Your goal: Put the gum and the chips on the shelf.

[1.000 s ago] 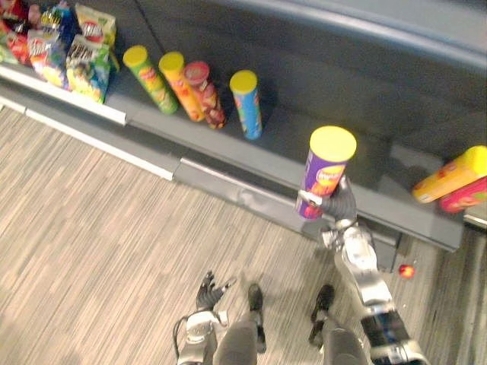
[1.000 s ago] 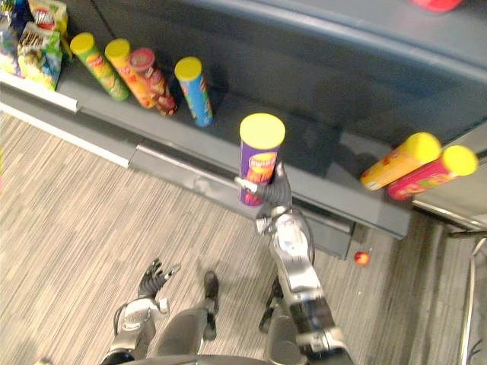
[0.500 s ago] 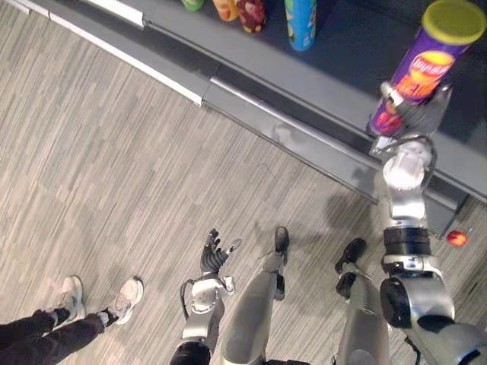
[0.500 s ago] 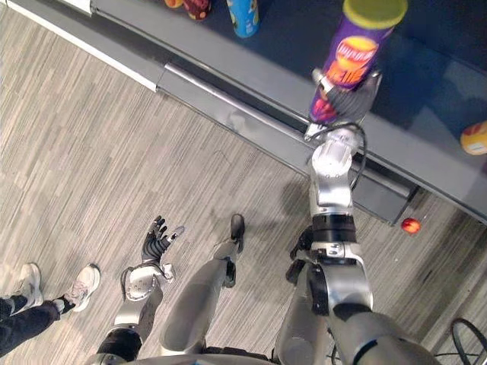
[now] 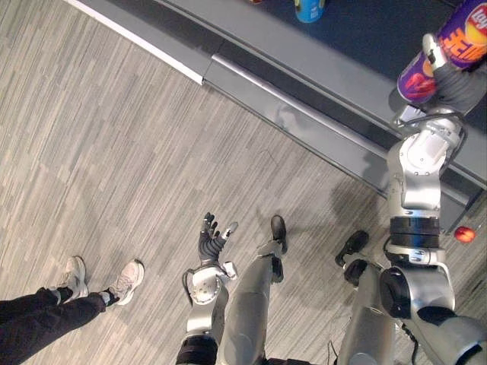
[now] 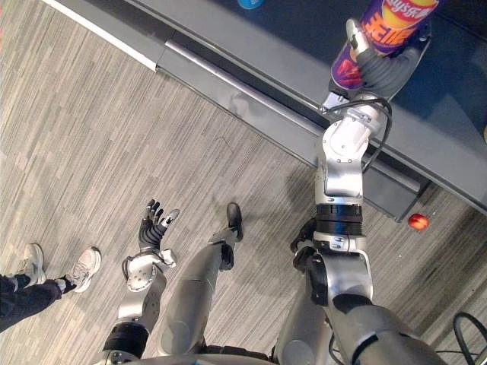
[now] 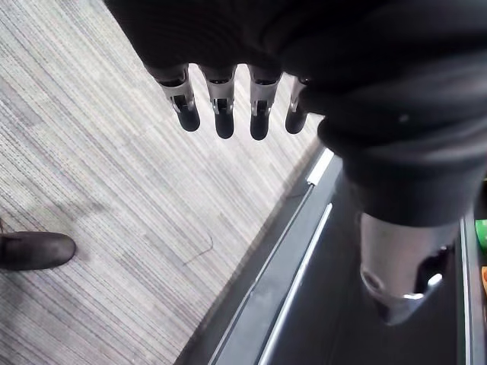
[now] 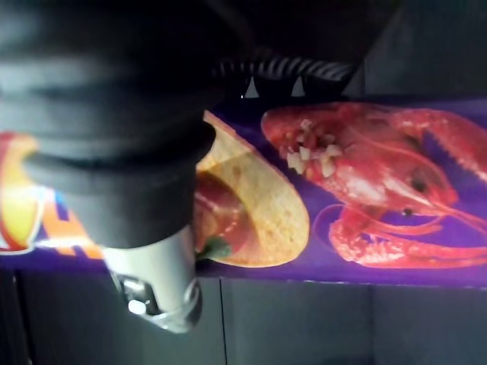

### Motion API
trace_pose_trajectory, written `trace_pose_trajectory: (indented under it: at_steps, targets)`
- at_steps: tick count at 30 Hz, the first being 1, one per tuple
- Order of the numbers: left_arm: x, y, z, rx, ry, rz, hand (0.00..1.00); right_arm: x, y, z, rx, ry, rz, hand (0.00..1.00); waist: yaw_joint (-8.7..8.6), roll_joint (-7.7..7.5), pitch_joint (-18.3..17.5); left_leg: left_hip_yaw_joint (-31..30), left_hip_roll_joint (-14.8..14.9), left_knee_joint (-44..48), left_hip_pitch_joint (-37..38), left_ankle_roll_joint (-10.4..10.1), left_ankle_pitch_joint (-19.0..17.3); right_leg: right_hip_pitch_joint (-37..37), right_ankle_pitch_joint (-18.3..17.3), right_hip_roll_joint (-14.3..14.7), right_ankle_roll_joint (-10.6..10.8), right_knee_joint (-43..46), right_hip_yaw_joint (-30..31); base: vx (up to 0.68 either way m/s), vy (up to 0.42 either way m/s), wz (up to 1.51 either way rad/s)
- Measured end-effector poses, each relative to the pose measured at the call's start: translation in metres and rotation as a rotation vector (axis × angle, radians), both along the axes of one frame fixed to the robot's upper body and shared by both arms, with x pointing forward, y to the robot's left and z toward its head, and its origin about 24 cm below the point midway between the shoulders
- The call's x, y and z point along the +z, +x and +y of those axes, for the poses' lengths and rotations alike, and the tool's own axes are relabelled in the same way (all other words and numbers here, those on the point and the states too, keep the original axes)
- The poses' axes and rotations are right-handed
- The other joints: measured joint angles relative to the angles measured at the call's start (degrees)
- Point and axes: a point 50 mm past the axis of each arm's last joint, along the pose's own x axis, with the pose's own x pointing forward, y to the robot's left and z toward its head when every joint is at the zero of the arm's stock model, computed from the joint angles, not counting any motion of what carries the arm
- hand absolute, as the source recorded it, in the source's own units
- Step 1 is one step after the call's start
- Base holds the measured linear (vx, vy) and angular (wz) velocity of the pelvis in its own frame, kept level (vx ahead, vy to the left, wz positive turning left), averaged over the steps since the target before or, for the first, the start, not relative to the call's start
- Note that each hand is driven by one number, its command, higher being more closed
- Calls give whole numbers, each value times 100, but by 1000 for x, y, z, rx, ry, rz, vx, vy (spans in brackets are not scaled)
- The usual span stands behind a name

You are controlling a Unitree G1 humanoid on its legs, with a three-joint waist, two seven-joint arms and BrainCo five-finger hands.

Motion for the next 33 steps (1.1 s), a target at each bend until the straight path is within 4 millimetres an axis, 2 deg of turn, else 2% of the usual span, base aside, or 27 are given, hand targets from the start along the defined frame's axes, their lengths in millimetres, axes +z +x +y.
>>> trace_pose_trajectory:
  at_steps: [2, 6, 14, 23, 33]
  targets:
    - [0, 0, 0, 0, -2, 0, 0, 5, 0, 1, 1, 5, -16, 100, -2, 0, 0, 83, 22, 19, -71, -26, 31, -95, -35, -48, -4, 81, 1, 31, -52, 8]
    - [0, 0, 0, 12, -37, -2, 0, 10, -1, 2, 12, 22, -33, 100, 79, 0, 0, 86, 12, 30, -125, 47, 97, -218, -64, -99, -39, 214, -2, 70, -70, 4]
    - [4, 2, -4, 2, -39, -19, 0, 23, 1, 4, 27, 19, -60, 100, 85, -2, -1, 49, -42, -12, -291, 33, 182, -432, -148, -186, -67, 373, -16, 23, -46, 6]
    - [8, 3, -10, -14, -70, -42, 0, 10, 12, -9, 38, 100, 9, 100, 87, -4, -2, 52, -89, -262, -415, -14, 376, -682, -178, -239, -116, 470, -18, -4, -40, 4]
    - [11, 2, -11, -19, -75, -56, 0, 12, 19, -12, 32, 96, 30, 100, 85, -5, -2, 70, -118, -384, -500, -26, 522, -897, -220, -309, -181, 634, 4, -13, -35, 3]
